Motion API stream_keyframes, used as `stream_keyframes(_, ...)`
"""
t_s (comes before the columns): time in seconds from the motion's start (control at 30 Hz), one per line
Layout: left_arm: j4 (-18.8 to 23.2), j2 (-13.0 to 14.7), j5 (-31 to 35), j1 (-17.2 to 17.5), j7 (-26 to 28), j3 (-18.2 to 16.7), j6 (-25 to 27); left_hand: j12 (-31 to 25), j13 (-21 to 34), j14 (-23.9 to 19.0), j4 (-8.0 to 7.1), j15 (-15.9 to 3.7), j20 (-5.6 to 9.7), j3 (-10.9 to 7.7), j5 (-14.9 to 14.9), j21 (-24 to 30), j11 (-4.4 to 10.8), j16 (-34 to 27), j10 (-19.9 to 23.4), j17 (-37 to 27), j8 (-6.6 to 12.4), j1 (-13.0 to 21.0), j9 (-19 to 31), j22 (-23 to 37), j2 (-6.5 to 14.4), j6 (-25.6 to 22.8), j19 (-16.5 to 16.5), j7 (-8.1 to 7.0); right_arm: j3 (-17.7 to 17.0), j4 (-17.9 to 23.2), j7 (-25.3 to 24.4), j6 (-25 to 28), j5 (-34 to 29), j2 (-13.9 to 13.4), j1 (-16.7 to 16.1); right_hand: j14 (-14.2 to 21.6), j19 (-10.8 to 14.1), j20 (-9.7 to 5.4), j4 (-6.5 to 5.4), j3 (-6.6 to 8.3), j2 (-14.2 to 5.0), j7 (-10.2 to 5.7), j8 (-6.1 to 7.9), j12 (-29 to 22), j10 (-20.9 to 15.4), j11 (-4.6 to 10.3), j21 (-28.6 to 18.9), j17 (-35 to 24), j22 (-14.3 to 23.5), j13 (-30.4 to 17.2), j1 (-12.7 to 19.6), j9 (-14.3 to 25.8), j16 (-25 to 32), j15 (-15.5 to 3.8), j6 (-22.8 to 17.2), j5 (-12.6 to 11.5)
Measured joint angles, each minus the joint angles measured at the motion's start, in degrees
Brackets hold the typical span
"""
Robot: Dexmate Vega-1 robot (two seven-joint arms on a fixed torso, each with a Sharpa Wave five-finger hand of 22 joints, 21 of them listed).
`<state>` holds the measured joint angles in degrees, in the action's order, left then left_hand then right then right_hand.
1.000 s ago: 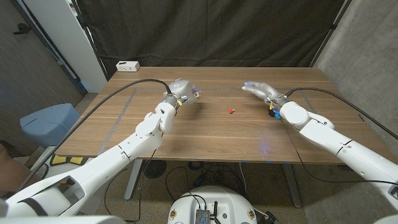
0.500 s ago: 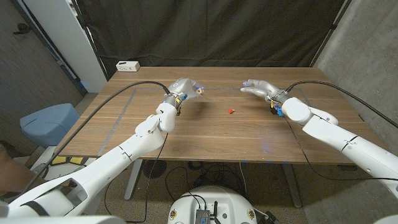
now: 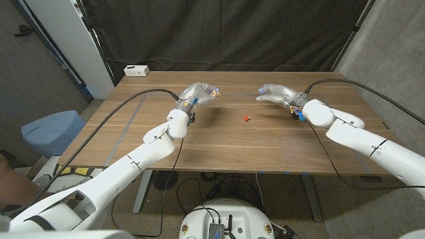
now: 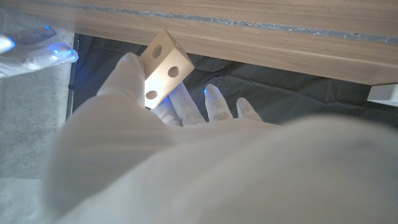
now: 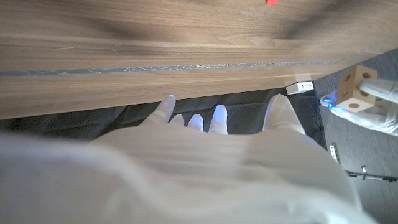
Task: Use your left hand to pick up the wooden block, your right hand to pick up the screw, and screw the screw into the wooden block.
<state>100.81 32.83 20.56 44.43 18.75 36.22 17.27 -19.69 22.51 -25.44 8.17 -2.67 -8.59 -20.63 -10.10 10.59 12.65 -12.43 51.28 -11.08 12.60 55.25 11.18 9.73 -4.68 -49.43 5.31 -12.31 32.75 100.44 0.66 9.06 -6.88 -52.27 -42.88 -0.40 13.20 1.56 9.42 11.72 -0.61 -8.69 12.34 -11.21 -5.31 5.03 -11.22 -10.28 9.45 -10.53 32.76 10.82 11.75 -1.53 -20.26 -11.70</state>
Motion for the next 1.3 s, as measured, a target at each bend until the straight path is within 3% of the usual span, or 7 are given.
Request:
stream_keyframes(0.27, -1.1, -0.7, -2.8, 0.0, 0.0, -1.1, -1.1, 0.2, 0.2, 0.6, 0.0, 0.0, 0.2, 0.0, 0.0, 0.0, 0.15, 0.0, -0.5, 0.0, -0.01, 0.2, 0.1, 0.0, 0.1, 0.2, -0.2, -0.2, 0.3, 0.5, 2.2, 0.5, -3.1, -0.6, 0.5, 0.0, 0.2, 0.21, 0.39, 0.39, 0.3, 0.12, 0.0, 0.0, 0.3, 0.3, 0.2, 0.0, 0.0, 0.0, 1.2, 0.3, 0.0, 0.0, -0.3, 0.0)
stream_keyframes(0.3, -1.1, -0.8, -7.2, 0.0, 0.1, -1.2, -3.0, 0.3, 0.2, 0.6, 0.01, 0.0, 0.21, 0.0, 0.0, 0.0, 0.14, 0.0, -0.5, 0.0, -0.01, 0.3, 0.2, 0.0, 0.3, 0.2, -0.2, -0.2, 0.8, 1.2, 2.3, 0.6, -3.4, -1.4, 1.0, 0.0, 0.3, 0.3, 0.55, 0.56, 0.52, 0.08, 0.0, 0.0, 0.3, 0.3, 0.2, 0.0, 0.0, 0.0, 1.6, 0.3, 0.0, 0.0, -0.7, 0.0)
stream_keyframes(0.5, -1.9, -1.6, -11.6, 0.1, 0.1, -2.1, -4.5, 0.4, 0.6, 0.6, 0.01, 0.0, 0.2, 0.0, 0.0, 0.0, 0.05, 0.0, -0.6, 0.0, -0.05, 0.4, 0.2, 0.0, 0.4, 0.2, -0.2, -0.2, 1.3, 1.9, 3.7, 1.0, -5.9, -2.0, 1.5, 0.0, 0.5, 0.51, 0.8, 0.81, 1.07, 0.07, 0.44, 0.0, 0.3, 0.32, 0.2, -0.1, 0.0, -0.2, 2.6, 0.3, 0.0, 0.0, -1.6, 0.0)
stream_keyframes(0.73, -2.7, -2.3, -11.6, 0.3, 0.1, -2.9, -4.5, 0.4, 0.6, 0.6, 0.01, 0.0, 0.2, 0.0, 0.0, 0.0, 0.04, 0.0, -0.6, 0.0, -0.05, 0.4, 0.2, 0.0, 0.4, 0.2, -0.8, -0.2, 1.3, 1.9, 5.1, 1.4, -8.8, -2.0, 1.5, 0.0, 0.5, 0.51, 0.86, 0.87, 1.44, 0.28, 0.65, 0.0, -0.1, 0.73, 0.2, -0.3, 0.0, -0.3, 3.6, 0.3, 0.0, 0.0, -2.6, 0.0)
stream_keyframes(0.8, -3.0, -2.6, -17.1, 0.3, 0.0, -3.1, -6.5, 0.4, 0.7, 0.6, 0.01, 0.0, 0.2, 0.0, 0.0, 0.0, 0.04, 0.0, -0.6, 0.0, -0.06, 0.4, 0.2, 0.0, 0.4, 0.2, -0.8, -0.2, 2.1, 3.1, 5.7, 1.6, -9.9, -2.6, 2.1, 0.0, 0.7, 0.7, 0.86, 0.87, 1.49, 0.28, 0.88, 0.0, 0.0, 0.83, 0.2, -0.3, 0.0, -0.3, 3.6, 0.3, 0.0, 0.0, -2.6, 0.0)
stream_keyframes(1.3, -4.3, -3.0, -22.8, 0.6, -0.3, -3.9, -9.5, 0.6, 1.0, 0.6, -0.14, 0.01, -0.1, 0.17, 0.0, 0.0, -0.05, 0.0, -0.7, 0.0, -0.1, 0.4, 0.1, 0.0, 1.0, 0.2, -1.1, -0.19, 3.1, 5.2, 9.5, 2.0, -15.9, -3.6, 2.7, 0.5, 0.7, 0.7, 0.86, 1.34, 2.55, 0.7, 0.88, 0.0, 0.0, 0.82, 0.2, -0.3, 0.0, -0.3, 4.7, 0.5, 0.0, 0.1, -3.4, 0.3)
